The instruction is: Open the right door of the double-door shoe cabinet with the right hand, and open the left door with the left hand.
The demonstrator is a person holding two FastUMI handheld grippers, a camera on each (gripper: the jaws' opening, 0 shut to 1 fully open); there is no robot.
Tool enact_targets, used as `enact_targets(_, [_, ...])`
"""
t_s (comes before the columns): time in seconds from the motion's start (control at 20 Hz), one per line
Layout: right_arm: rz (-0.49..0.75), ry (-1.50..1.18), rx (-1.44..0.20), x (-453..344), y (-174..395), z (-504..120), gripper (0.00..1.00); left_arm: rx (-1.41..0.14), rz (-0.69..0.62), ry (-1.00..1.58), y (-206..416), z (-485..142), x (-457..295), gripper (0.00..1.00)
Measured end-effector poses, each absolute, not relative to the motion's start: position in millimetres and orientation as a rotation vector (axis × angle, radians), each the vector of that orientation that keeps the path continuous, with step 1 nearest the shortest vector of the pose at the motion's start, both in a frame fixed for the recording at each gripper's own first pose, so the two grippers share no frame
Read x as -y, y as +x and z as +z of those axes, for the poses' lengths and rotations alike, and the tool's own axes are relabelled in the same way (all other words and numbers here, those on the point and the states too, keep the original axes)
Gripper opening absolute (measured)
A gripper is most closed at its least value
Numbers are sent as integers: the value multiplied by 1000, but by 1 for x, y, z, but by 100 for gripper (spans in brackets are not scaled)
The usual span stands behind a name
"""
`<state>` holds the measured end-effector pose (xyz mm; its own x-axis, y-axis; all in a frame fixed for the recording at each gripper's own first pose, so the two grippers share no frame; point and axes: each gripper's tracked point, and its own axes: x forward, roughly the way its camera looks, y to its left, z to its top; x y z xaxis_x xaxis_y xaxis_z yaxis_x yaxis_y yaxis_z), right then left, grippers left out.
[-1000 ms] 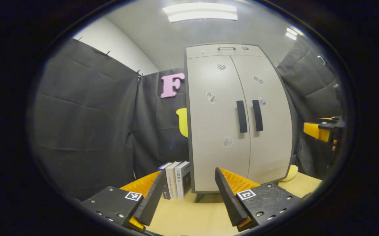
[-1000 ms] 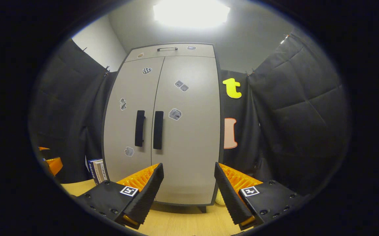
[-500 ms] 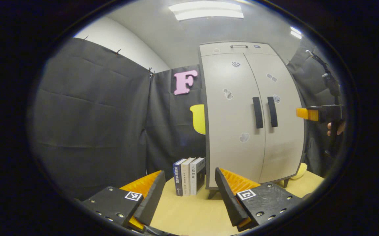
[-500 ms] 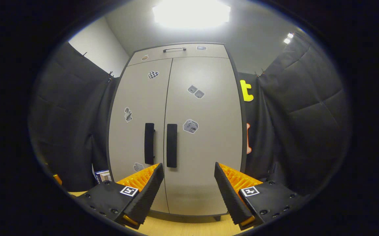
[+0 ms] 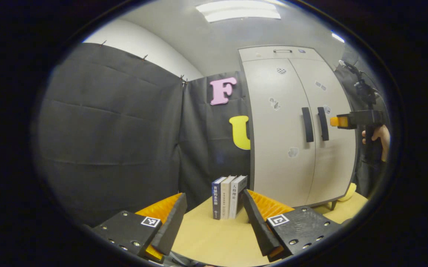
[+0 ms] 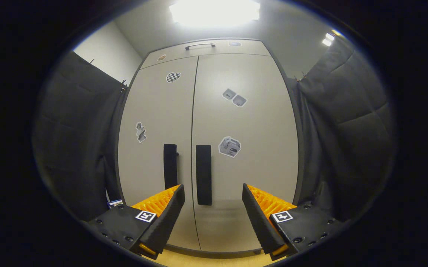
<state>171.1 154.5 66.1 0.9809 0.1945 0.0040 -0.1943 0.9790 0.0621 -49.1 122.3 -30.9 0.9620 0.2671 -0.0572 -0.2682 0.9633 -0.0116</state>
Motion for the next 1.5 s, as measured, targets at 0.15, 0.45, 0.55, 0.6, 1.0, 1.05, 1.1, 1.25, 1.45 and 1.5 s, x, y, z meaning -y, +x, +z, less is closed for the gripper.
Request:
enact_targets(0.15, [198, 55, -25, -163, 188, 63, 97, -64, 296, -19, -57, -34, -134, 88])
enact_targets(0.45, [202, 24, -44, -185, 219, 61, 97, -77, 324, -21, -59, -41, -147, 89])
enact_targets(0.55, [174, 22, -52, -184, 230, 62, 94, -80, 336, -18, -62, -43, -152, 89])
enact_targets(0.6, [170, 36, -63, -185, 234, 61, 92, -82, 341, -18, -63, -43, -154, 89])
enact_targets(1.0, [162, 161, -168, -191, 259, 48, 46, -83, 363, -41, -65, -47, -163, 88])
enact_targets(1.05, [156, 173, -185, -191, 260, 46, 46, -81, 363, -40, -67, -46, -163, 89])
enact_targets(1.1, [152, 174, -186, -190, 261, 47, 39, -81, 362, -40, -67, -47, -163, 88])
enact_targets(1.25, [124, 131, -186, -188, 259, 47, 37, -88, 345, -51, -65, -49, -161, 89])
enact_targets(1.45, [133, 119, -227, -189, 259, 44, 18, -79, 320, -36, -66, -44, -157, 89])
enact_targets(1.5, [142, 113, -219, -188, 257, 45, 12, -77, 316, -34, -67, -43, -156, 89])
